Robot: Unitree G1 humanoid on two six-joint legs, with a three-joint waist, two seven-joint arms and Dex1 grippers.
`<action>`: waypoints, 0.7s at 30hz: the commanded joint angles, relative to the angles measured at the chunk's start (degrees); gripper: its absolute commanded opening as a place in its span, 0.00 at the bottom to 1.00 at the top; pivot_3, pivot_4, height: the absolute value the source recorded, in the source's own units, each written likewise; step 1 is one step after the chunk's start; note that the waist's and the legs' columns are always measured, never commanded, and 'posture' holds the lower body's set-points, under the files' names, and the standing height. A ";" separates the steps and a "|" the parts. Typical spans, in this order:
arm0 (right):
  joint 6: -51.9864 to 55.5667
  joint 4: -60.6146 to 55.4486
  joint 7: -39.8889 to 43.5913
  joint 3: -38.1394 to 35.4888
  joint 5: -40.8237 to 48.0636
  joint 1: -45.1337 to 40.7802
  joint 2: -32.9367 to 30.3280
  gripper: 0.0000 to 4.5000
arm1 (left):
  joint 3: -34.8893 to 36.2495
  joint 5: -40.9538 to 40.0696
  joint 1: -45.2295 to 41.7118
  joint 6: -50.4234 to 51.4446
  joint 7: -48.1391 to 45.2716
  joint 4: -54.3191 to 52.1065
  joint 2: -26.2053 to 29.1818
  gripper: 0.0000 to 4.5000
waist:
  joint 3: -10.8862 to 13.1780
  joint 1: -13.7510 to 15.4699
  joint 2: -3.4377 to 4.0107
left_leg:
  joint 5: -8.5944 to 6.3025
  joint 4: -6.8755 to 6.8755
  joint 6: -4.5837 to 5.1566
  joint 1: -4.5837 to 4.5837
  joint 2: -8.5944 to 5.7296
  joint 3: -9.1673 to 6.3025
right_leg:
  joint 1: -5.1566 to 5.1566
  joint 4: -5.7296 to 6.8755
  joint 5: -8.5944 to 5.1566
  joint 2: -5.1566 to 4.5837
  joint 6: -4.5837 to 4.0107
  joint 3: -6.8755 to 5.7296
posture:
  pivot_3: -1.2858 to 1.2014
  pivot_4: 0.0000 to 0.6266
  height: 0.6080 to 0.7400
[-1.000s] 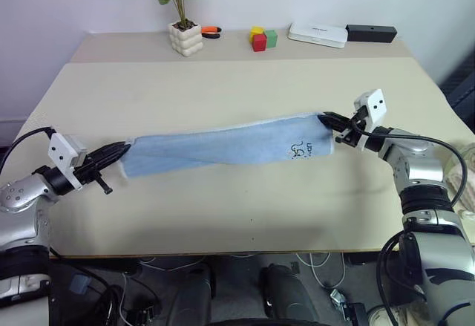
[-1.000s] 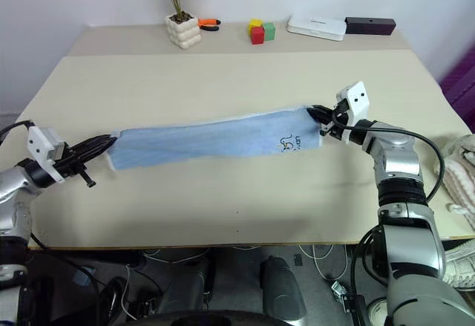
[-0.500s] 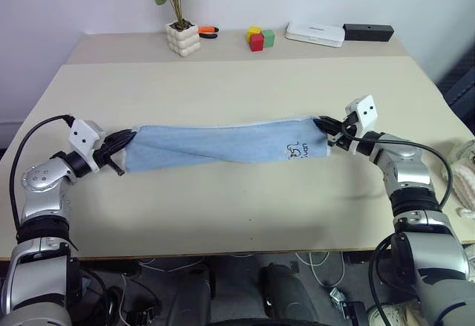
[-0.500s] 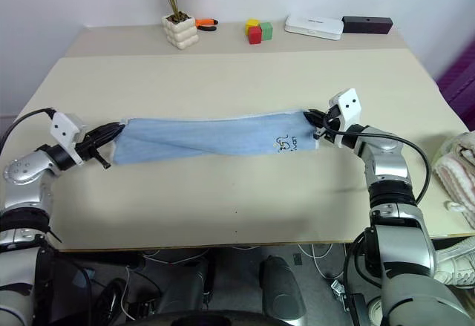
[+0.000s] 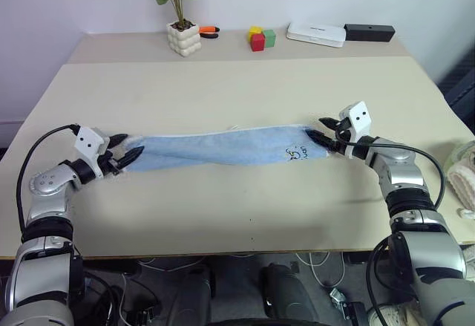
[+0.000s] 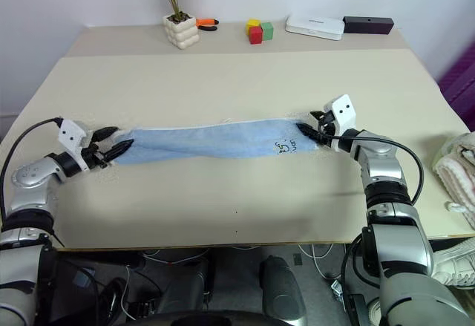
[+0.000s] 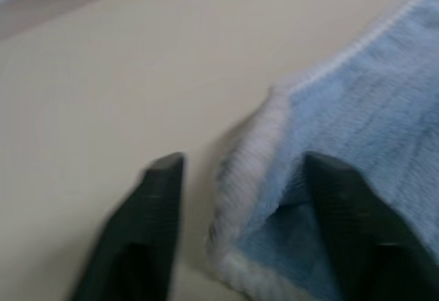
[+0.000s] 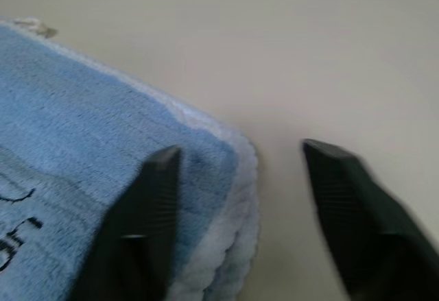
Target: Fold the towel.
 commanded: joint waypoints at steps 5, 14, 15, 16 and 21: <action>-2.56 2.04 -3.13 -1.74 0.00 -3.48 -0.81 0.98 | 3.57 -3.52 -0.20 2.06 -0.71 -1.89 2.01 0.99 | 0.00 -0.02 0.00 | 0.00 -0.01 0.00 0.00 0.00 0.00 | -0.01 0.00 0.00 0.00 0.00 0.00 | 0.52 0.24 1.00; 4.99 -0.67 -0.98 -6.66 5.02 -4.10 -5.09 0.98 | 9.28 -12.00 6.50 16.96 -3.30 -15.48 3.94 0.99 | 0.00 -0.01 0.00 | 0.00 -0.01 0.00 -0.01 0.01 -0.02 | 0.00 0.00 0.00 -0.01 0.00 0.00 | 0.52 0.24 1.00; 6.32 -1.95 -0.64 -7.01 5.57 -3.65 -5.64 0.98 | 9.57 -12.19 7.58 17.37 -3.47 -16.88 4.32 0.99 | 0.00 -0.02 0.00 | 0.00 -0.01 0.00 -0.01 0.01 -0.02 | 0.00 0.00 0.00 -0.01 0.00 0.00 | 0.52 0.24 1.00; 8.32 -5.61 0.90 -7.25 6.49 -1.83 -6.62 0.98 | 10.05 -12.44 9.15 17.43 -3.80 -18.73 4.86 0.99 | 0.00 -0.02 0.00 | 0.00 -0.01 0.00 0.00 0.01 -0.02 | 0.00 0.00 0.00 -0.01 0.00 0.00 | 0.52 0.24 1.00; 9.55 -24.17 7.93 -8.60 10.14 10.72 -11.28 0.98 | 12.48 -18.05 16.10 22.92 -4.93 -32.30 3.91 0.99 | 0.00 0.19 0.00 | -0.03 -0.08 0.03 -0.05 0.02 -0.02 | -0.01 -0.10 -0.02 -0.03 0.00 0.00 | 0.52 0.24 1.00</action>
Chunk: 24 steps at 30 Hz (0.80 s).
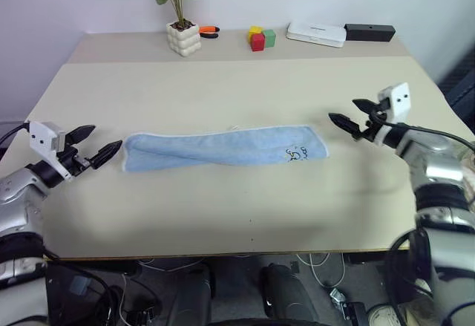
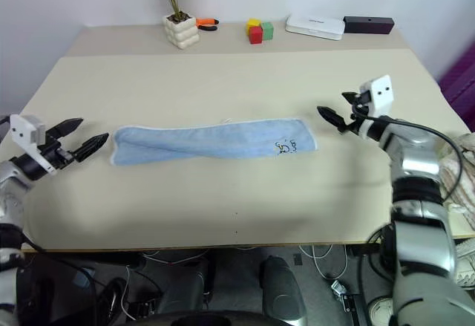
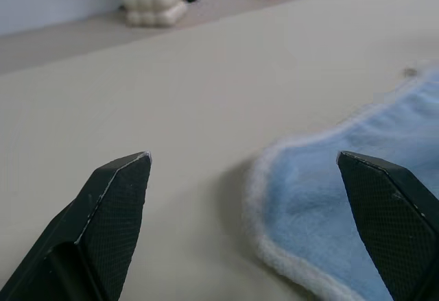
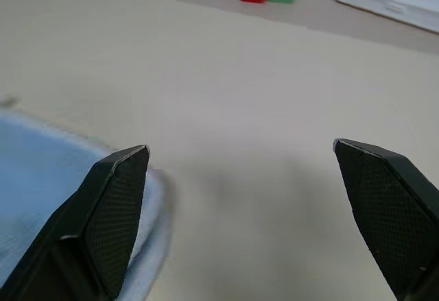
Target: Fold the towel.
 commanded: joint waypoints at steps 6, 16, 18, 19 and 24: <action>-24.23 -17.75 1.05 3.78 -11.00 14.39 -5.16 0.98 | 0.92 -6.59 4.32 9.04 1.27 -16.28 -2.88 0.99 | 0.00 -0.03 -0.01 | 0.01 0.12 0.00 0.12 0.00 0.01 | 0.17 0.01 0.00 0.01 0.00 0.00 | 0.52 0.24 1.00; -45.05 -10.36 -12.98 10.63 -29.34 13.62 -5.85 0.98 | -1.36 -6.34 1.76 10.38 1.49 -17.94 -5.84 0.99 | -0.02 -0.06 -0.04 | 0.01 0.13 -0.01 0.11 -0.01 0.04 | 0.16 0.00 0.01 0.01 -0.01 0.00 | 0.52 0.24 1.00; -48.05 -8.32 -15.92 12.77 -33.55 12.68 -6.25 0.98 | -1.66 -6.31 1.83 10.51 1.61 -18.42 -6.11 0.99 | -0.02 -0.06 -0.04 | 0.01 0.13 -0.01 0.12 0.00 0.03 | 0.15 0.00 0.01 0.02 -0.01 0.01 | 0.52 0.24 1.00; -49.02 -7.41 -17.17 13.54 -34.83 12.31 -6.26 0.98 | -1.75 -6.31 1.91 10.54 1.63 -18.70 -6.23 0.99 | -0.02 -0.07 -0.04 | 0.01 0.12 -0.01 0.12 0.00 0.03 | 0.15 0.00 0.00 0.02 -0.02 0.01 | 0.52 0.24 1.00; -52.44 -3.08 -23.47 16.67 -40.26 8.67 -6.49 0.98 | -1.58 -6.47 2.66 11.34 1.90 -20.69 -6.57 0.99 | -0.02 -0.12 -0.04 | 0.01 0.12 -0.02 0.11 0.00 0.03 | 0.14 0.00 0.00 0.02 -0.02 0.01 | 0.52 0.24 1.00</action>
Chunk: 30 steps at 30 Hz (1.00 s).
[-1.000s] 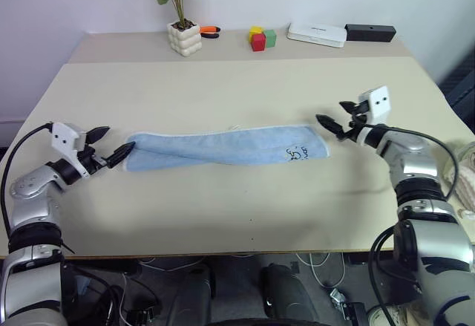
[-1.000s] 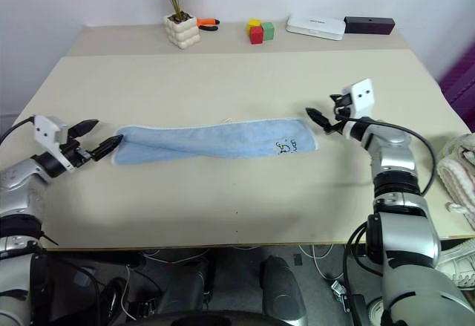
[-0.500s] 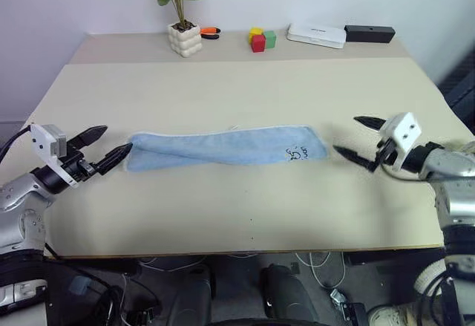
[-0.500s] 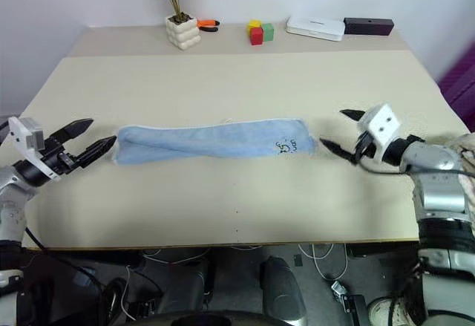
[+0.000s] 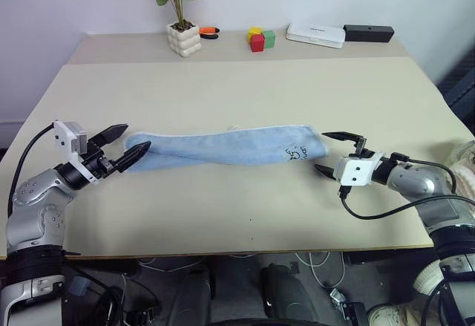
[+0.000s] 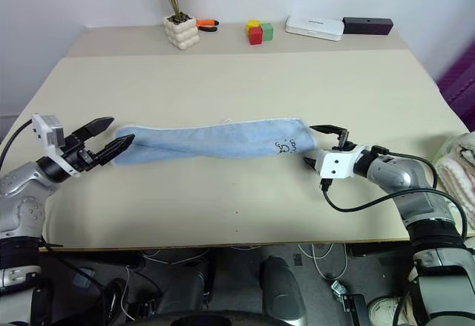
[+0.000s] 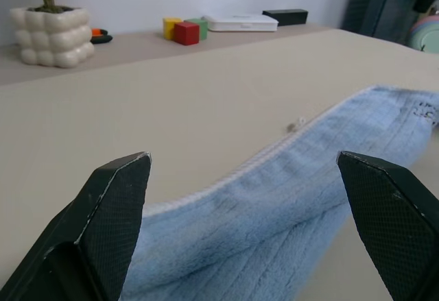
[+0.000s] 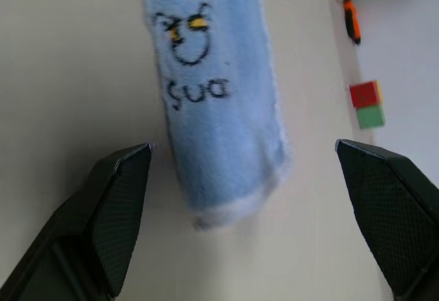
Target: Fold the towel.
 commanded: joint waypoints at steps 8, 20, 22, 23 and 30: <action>-5.71 7.94 -12.29 5.82 -11.11 -7.81 -1.16 0.39 | 1.13 -1.63 2.00 1.31 1.18 -6.31 0.09 1.00 | 0.00 -0.04 0.00 | 0.00 -0.01 0.00 0.00 0.00 0.00 | 0.01 0.00 0.00 -0.01 -0.01 0.00 | 0.52 0.24 1.00; -6.51 9.30 -10.35 6.45 -8.47 -10.29 -8.02 0.01 | 1.57 -2.20 3.60 2.00 2.24 -8.54 -0.27 1.00 | 0.00 0.02 0.00 | 0.00 0.00 0.00 0.00 0.00 -0.01 | 0.02 0.00 0.00 -0.01 -0.01 0.01 | 0.52 0.24 1.00; -6.30 8.99 -8.39 6.39 -6.19 -10.04 -9.11 0.01 | 1.36 -2.12 3.46 1.82 2.23 -8.35 -0.51 1.00 | 0.00 -0.02 0.00 | 0.00 0.00 0.00 0.01 0.00 -0.01 | 0.03 0.00 -0.01 -0.01 -0.02 0.01 | 0.52 0.24 1.00; -6.20 8.77 -7.32 6.48 -5.14 -9.85 -9.41 0.01 | 1.26 -2.04 3.36 1.73 2.22 -8.23 -0.60 1.00 | 0.00 -0.03 0.00 | 0.00 0.00 0.00 0.01 0.00 -0.01 | 0.03 0.00 -0.01 -0.01 -0.02 0.01 | 0.52 0.24 1.00; -5.78 2.02 -5.84 6.86 -3.82 -8.46 -8.87 0.01 | 0.64 -1.54 2.12 1.42 1.91 -7.19 -1.04 1.00 | 0.00 -0.06 0.00 | 0.00 0.00 0.00 0.01 0.00 -0.01 | 0.01 0.00 0.00 -0.01 -0.01 0.01 | 0.52 0.24 1.00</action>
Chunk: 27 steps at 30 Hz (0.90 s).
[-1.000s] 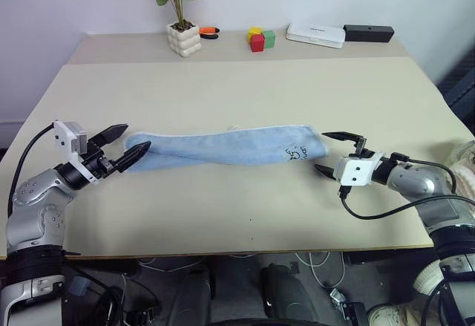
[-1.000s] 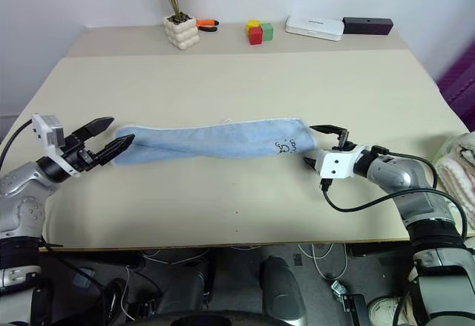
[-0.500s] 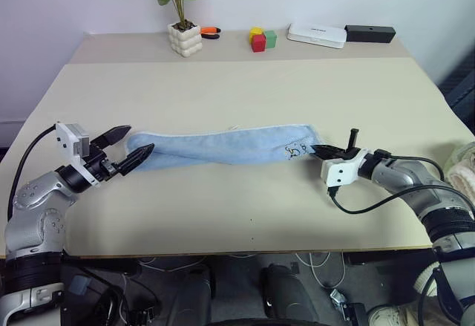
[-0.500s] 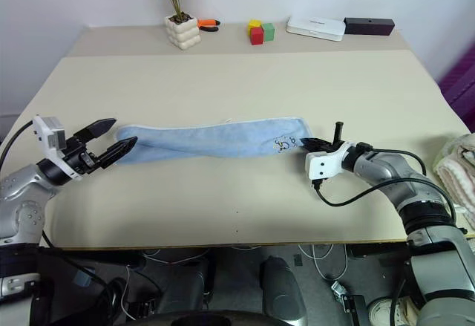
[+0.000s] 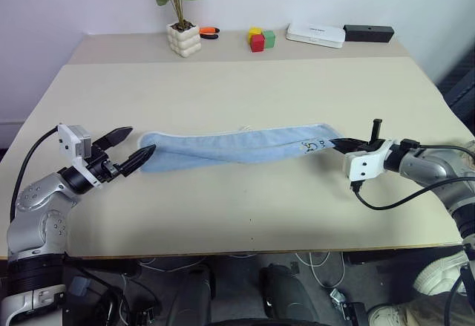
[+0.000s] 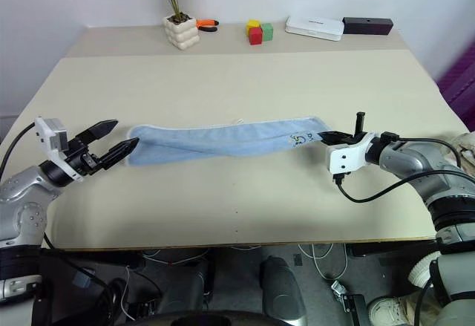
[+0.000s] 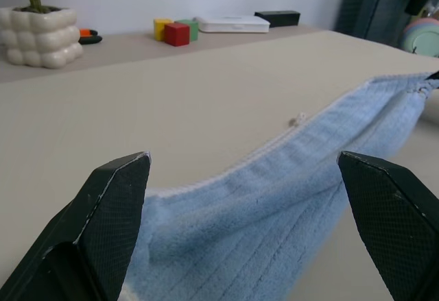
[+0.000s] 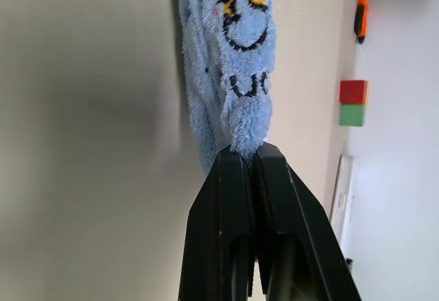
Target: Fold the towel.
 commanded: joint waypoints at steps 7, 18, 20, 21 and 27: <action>-0.45 -9.19 -2.62 -0.12 -3.06 -0.96 1.55 0.01 | 0.51 -0.33 -1.31 -0.97 -0.32 -0.49 0.37 1.00 | 0.00 0.05 0.00 | 0.00 0.00 0.00 0.00 0.00 0.00 | 0.00 0.00 0.00 0.00 0.00 0.00 | 0.52 0.24 1.00; -1.08 -15.49 -6.06 1.54 -9.19 -5.90 5.78 0.01 | 0.91 -0.58 0.19 -0.98 0.39 -1.81 -0.09 1.00 | 0.00 -0.02 0.00 | 0.00 0.00 0.00 0.00 0.00 0.00 | -0.02 0.00 0.00 0.00 0.00 0.00 | 0.52 0.24 1.00; -0.85 -16.37 -5.04 1.83 -8.03 -6.68 6.80 0.01 | 0.90 -0.63 0.28 -0.92 0.50 -1.99 -0.13 1.00 | 0.00 -0.02 0.00 | 0.00 0.00 0.00 -0.01 0.00 -0.01 | -0.03 0.01 0.00 0.01 0.00 0.00 | 0.52 0.24 1.00; -0.76 -16.78 -4.55 1.98 -7.53 -6.65 7.10 0.01 | 0.86 -0.56 0.30 -0.99 0.53 -2.01 -0.12 1.00 | 0.00 0.02 0.00 | 0.00 -0.01 0.00 -0.01 0.01 0.00 | -0.03 0.01 0.00 0.00 0.00 0.00 | 0.52 0.24 1.00; 2.00 -20.95 -2.20 3.48 -4.50 -4.17 10.82 0.01 | 0.95 -1.01 0.44 -0.67 0.91 -2.62 -0.18 1.00 | -0.03 0.26 -0.05 | 0.00 0.00 0.00 -0.01 -0.01 -0.02 | 0.01 -0.01 0.00 -0.02 0.00 0.00 | 0.52 0.24 1.00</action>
